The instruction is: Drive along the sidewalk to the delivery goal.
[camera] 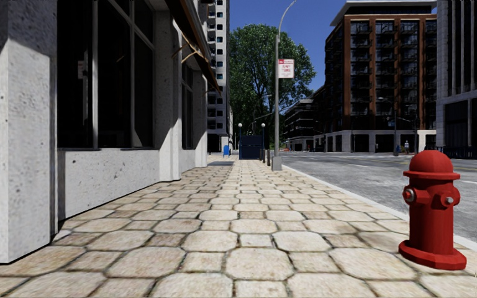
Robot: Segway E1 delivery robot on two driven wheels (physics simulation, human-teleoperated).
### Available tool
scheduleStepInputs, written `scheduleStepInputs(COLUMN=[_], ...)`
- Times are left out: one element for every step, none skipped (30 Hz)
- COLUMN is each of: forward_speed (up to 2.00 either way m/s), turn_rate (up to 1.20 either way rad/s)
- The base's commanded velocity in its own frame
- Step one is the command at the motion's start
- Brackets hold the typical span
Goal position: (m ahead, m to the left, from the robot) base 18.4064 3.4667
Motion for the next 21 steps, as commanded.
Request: scheduleStepInputs(forward_speed=[2.00, 2.00, 2.00, 2.00, 2.00, 2.00, 2.00, 2.00, 2.00, 2.00, 2.00, 2.00, 2.00, 2.00, 2.00, 2.00, 2.00, 2.00, 2.00, 2.00, 2.00], turn_rate=[0.00, 0.00, 0.00, 0.00, 0.00, 0.00, 0.00, 0.00, 0.00, 0.00, 0.00, 0.00, 0.00, 0.00, 0.00, 0.00, 0.00, 0.00, 0.00, 0.00, 0.00])
